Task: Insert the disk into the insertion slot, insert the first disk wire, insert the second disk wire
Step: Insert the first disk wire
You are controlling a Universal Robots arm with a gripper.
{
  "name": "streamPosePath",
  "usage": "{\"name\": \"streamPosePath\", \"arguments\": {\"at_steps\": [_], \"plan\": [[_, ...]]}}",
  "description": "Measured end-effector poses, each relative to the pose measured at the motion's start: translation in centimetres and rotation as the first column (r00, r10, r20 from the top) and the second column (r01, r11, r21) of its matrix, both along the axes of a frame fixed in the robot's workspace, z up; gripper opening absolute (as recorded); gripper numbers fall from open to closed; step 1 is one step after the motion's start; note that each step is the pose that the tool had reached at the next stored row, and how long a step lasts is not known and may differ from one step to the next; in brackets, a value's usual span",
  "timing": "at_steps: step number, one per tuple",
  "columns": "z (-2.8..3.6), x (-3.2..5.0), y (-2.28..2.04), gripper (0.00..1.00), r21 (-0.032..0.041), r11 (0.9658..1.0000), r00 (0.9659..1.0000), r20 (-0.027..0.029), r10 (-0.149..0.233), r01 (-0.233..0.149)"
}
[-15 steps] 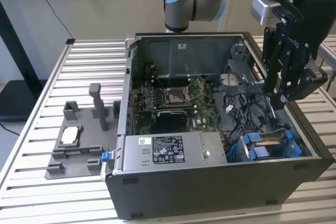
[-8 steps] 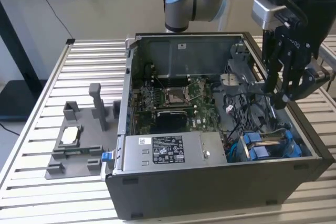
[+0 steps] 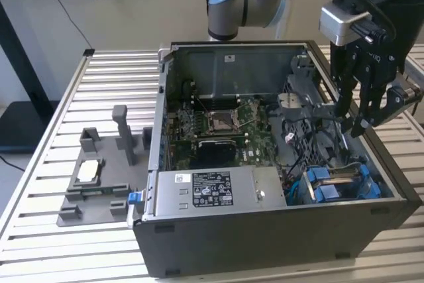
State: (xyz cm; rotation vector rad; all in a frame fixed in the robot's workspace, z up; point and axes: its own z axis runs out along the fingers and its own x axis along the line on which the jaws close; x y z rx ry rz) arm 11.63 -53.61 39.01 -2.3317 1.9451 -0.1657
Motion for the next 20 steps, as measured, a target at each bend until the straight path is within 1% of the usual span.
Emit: {"name": "streamPosePath", "arguments": {"at_steps": [6, 13, 14, 15, 16, 19, 20], "plan": [[-0.22, -0.11, 0.00, 0.47, -0.0033, 0.9996, 0.9996, 0.0024, 0.028, -0.028], [-0.23, -0.12, -0.01, 0.47, -0.0036, 0.9996, 0.9996, 0.0024, 0.028, -0.028], [-0.23, -0.12, -0.01, 0.45, -0.0036, 0.9996, 0.9996, 0.0024, 0.028, -0.028], [-0.23, -0.12, -0.01, 0.38, -0.0036, 0.9996, 0.9996, 0.0024, 0.029, -0.029], [-0.23, -0.12, -0.01, 0.38, -0.0036, 0.9996, 0.9996, 0.0024, 0.029, -0.028], [-0.23, -0.12, -0.01, 0.20, -0.0036, 0.9996, 0.9996, 0.0024, 0.029, -0.029], [-0.23, -0.12, -0.01, 0.20, -0.0037, 0.9996, 0.9996, 0.0024, 0.028, -0.028]]}}
